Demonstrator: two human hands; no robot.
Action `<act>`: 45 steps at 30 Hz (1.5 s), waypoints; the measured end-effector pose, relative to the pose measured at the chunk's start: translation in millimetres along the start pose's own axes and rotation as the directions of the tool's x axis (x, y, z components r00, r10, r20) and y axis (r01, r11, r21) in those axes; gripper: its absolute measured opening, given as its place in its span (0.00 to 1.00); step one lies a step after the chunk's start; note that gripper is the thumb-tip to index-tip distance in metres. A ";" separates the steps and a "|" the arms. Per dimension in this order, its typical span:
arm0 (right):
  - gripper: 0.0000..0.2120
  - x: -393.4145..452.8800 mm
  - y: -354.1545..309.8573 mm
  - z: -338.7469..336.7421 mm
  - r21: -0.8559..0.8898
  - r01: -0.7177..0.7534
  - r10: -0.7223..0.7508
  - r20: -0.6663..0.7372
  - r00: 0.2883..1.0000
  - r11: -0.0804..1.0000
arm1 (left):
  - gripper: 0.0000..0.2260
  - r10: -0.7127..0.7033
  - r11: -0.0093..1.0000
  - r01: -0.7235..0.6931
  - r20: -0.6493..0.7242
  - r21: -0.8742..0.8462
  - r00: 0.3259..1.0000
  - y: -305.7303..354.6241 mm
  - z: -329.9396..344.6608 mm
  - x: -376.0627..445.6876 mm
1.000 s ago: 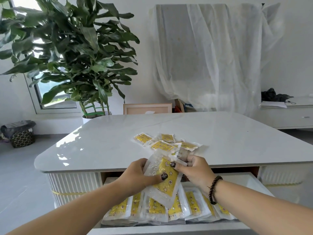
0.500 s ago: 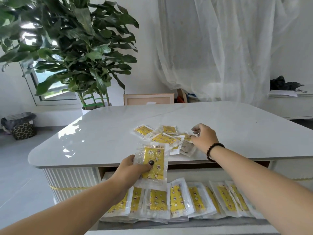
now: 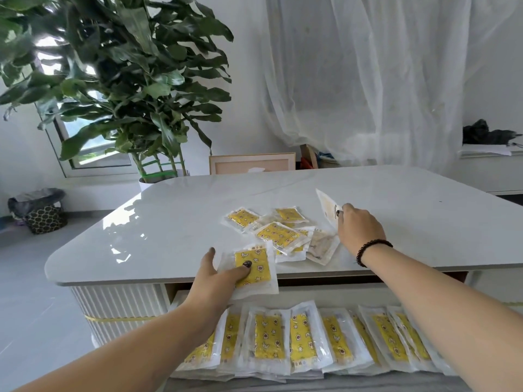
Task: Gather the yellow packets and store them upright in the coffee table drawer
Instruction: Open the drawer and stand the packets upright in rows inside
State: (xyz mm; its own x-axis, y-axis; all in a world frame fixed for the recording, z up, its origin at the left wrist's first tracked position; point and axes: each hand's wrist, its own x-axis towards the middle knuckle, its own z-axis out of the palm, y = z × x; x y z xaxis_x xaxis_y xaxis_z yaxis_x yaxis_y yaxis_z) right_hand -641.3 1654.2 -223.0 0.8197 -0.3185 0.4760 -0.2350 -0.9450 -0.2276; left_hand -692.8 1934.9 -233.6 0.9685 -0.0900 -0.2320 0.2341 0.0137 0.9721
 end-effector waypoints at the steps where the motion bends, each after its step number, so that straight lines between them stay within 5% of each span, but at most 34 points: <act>1: 0.08 1.2 -5.7 -3.8 0.053 0.026 -0.023 -0.051 0.998 0.998 | 0.38 0.017 1.000 -0.018 -0.011 -0.011 1.000 1.0 -1.0 -0.1; 5: 0.16 -3.9 -40.9 -7.8 0.110 0.316 -0.306 -0.103 0.947 0.942 | 0.31 0.074 0.997 -0.074 -0.013 0.002 0.997 4.8 -2.6 -2.1; 9: 0.17 -16.8 -72.3 5.9 -0.067 0.522 -0.516 0.090 0.852 0.850 | 0.18 0.084 0.996 -0.083 -0.012 0.027 0.996 6.9 -6.1 -5.2; 13: 0.12 -25.8 -79.4 17.6 -0.067 0.571 -0.558 0.150 0.816 0.818 | 0.13 0.083 0.996 -0.082 -0.023 0.039 0.996 10.2 -10.9 -9.3; 19: 0.25 -29.0 -83.5 23.9 -0.084 0.507 -0.470 0.274 0.839 0.858 | 0.12 0.071 0.995 -0.070 -0.009 0.069 0.997 8.0 -15.0 -10.1; 27: 0.17 -32.6 -91.1 19.3 -0.192 0.520 -0.485 0.203 0.851 0.832 | 0.11 0.084 0.990 -0.079 -0.036 0.116 0.996 11.8 -13.5 -16.9; 35: 0.20 -29.2 -68.4 -17.2 0.026 0.366 -0.367 0.014 0.930 0.930 | 0.14 0.047 0.987 -0.053 0.042 0.151 0.998 19.8 -9.8 -26.5; 41: 0.15 -59.5 -77.9 -59.0 0.114 0.582 -0.511 -0.364 0.779 0.805 | 0.08 0.006 1.000 -0.008 0.072 0.023 0.997 33.3 -1.2 -41.7; 45: 0.15 -94.4 -81.6 -83.5 0.082 0.675 -0.593 -0.409 0.694 0.733 | 0.19 0.048 0.997 -0.033 0.212 -0.070 0.976 44.2 1.9 -58.6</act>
State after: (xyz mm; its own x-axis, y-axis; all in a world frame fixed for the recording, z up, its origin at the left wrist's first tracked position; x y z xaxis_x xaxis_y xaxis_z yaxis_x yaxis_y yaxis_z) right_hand -743.1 1755.1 -178.4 0.4945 0.3089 0.8124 0.4243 -0.9016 0.0846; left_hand -739.4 1938.9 -177.0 0.9387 -0.2982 -0.1730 0.2071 0.0867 0.9745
